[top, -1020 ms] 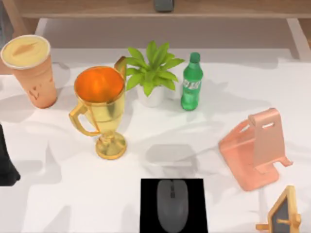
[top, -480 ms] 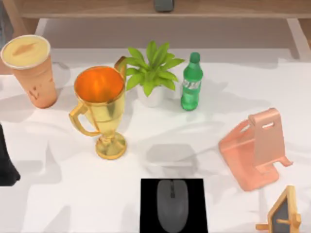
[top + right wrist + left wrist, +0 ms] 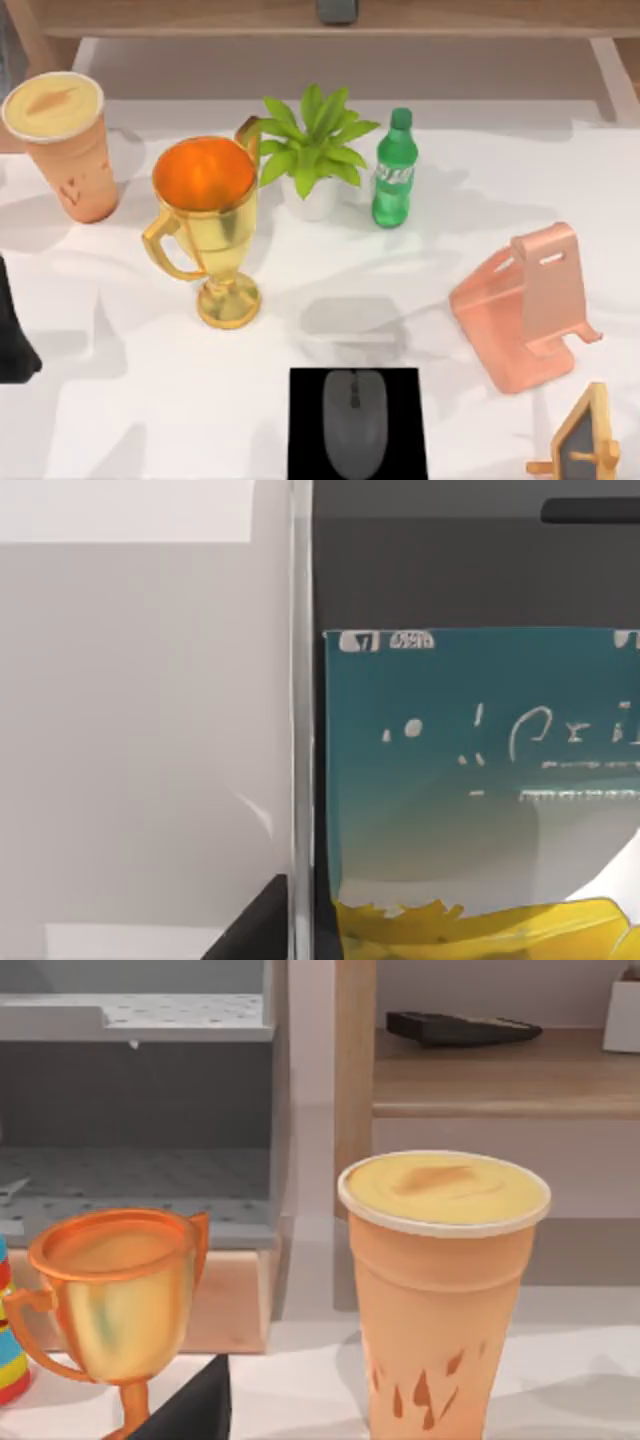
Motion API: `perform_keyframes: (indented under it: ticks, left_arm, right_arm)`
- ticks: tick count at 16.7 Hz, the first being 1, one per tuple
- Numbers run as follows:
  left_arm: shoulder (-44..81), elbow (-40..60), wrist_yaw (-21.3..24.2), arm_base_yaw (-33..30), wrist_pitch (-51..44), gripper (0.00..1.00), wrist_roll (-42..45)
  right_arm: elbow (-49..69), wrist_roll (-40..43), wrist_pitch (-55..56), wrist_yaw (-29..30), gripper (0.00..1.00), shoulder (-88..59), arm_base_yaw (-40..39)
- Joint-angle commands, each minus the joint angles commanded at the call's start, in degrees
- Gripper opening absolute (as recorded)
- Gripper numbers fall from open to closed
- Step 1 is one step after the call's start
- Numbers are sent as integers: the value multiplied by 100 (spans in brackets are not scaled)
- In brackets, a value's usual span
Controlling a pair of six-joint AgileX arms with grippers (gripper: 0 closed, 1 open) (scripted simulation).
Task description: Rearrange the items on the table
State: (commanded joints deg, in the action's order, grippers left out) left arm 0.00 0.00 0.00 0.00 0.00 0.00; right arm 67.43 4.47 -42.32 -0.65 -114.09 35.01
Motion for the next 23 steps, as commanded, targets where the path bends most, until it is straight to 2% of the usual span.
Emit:
perform_keyframes:
  ticks: [5,11,16,19,23]
  left_arm:
    - [0,0,0,0,0,100,0]
    - [0,0,0,0,0,100,0]
    - [0,0,0,0,0,100,0]
    - [0,0,0,0,0,100,0]
    - [0,0,0,0,0,100,0]
  right_arm:
    - [67,12,-96,52,0,165,10]
    - [370,19,-702,51,0,443,13]
    - [321,-28,-651,52,0,487,-41]
    - [-74,-202,-299,139,0,998,-505]
    - [-817,-379,367,432,0,2373,-1793]
